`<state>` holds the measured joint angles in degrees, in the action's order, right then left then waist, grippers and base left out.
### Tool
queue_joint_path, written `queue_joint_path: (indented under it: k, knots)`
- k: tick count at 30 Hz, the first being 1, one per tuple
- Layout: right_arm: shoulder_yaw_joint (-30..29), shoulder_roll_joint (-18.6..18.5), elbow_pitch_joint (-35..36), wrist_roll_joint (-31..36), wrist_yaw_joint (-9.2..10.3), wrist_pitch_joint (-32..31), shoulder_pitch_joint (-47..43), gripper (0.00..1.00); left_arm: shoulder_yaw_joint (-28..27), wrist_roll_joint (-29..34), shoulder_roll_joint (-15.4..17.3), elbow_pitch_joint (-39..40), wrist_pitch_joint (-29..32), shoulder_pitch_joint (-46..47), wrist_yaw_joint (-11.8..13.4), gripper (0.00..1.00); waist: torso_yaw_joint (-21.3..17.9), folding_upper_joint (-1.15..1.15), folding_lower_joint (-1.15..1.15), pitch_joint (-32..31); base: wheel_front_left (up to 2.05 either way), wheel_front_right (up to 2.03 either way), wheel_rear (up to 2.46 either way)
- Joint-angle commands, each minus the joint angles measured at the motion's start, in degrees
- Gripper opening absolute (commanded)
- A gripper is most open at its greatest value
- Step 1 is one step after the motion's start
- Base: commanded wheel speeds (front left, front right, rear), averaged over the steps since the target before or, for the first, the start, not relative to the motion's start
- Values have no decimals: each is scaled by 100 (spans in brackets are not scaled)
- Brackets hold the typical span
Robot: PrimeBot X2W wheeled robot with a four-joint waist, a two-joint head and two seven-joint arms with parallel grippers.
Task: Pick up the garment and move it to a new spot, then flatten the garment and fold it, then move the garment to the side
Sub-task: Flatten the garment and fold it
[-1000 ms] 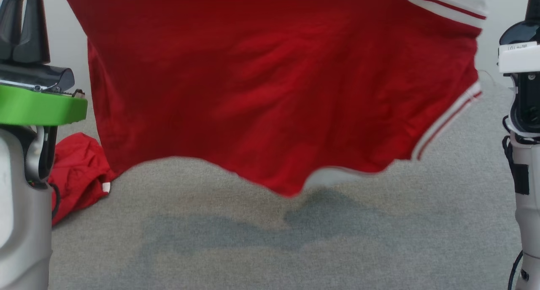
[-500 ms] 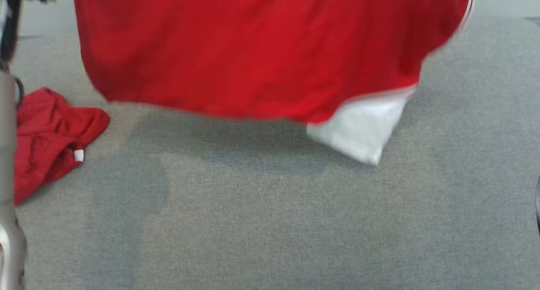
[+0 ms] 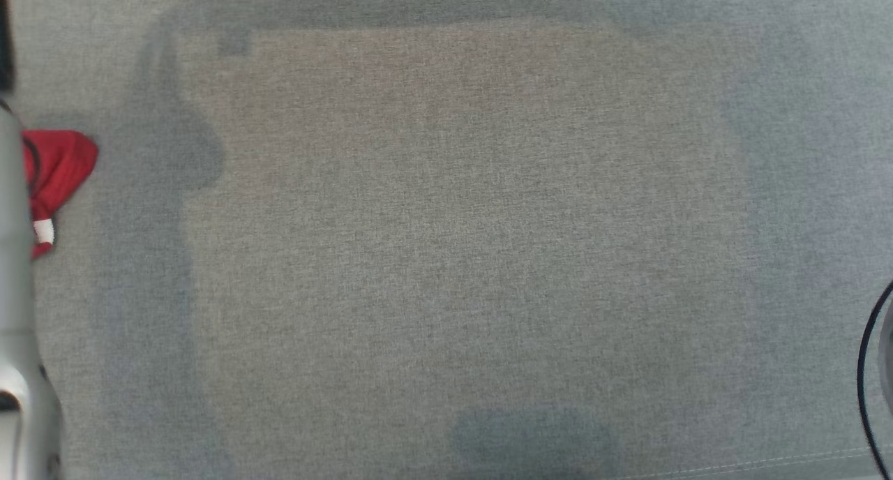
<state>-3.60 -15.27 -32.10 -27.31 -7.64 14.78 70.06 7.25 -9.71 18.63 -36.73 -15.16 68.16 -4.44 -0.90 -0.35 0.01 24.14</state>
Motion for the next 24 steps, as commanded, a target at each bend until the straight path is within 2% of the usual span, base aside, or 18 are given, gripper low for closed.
queue_joint_path:
  k: [1, 4, 5, 7, 11, 15, 18, 24]
  knots:
    - [-32, -185, 245, -332, 28, 55, -734, 0, -212, -69, -32, 25, 8, -799, 156, 0, -74, 35, -1, -18, 0, 0, 0]
    - [-68, -143, 511, -675, 29, 60, -2006, 0, -443, -187, -293, 62, 7, -1932, 227, 0, -86, 35, -1, -163, 0, 0, 0]
    - [-68, -143, 511, -675, 29, 60, -2006, 0, -443, -187, -293, 62, 7, -1932, 227, 0, -86, 35, -1, -163, 0, 0, 0]
    - [-44, -87, 619, -786, 29, 61, -2753, 0, -586, -220, -526, 153, 6, -2578, 256, 0, -88, 35, -1, -249, 0, 0, 0]
    - [-93, 124, 655, -896, 28, 62, -4017, 0, -849, -236, -1014, 245, 3, -3721, 214, 0, -98, 35, -1, -477, 0, 0, 0]
    - [-119, 359, 543, -843, 27, 62, -4952, 0, -962, -99, -1346, 352, 2, -4622, 121, 0, -114, 35, -1, -857, 0, 0, 0]
    - [-21, 481, 461, -681, 26, 53, -5532, 0, -1073, -109, -1457, 433, 2, -5196, 103, 0, -134, 35, -1, -1220, 0, 0, 0]
    - [108, 487, 300, -318, 25, 49, -6568, 0, -968, -100, -1540, 483, 2, -6309, 73, 0, -133, 35, -1, -2051, 0, 0, 0]
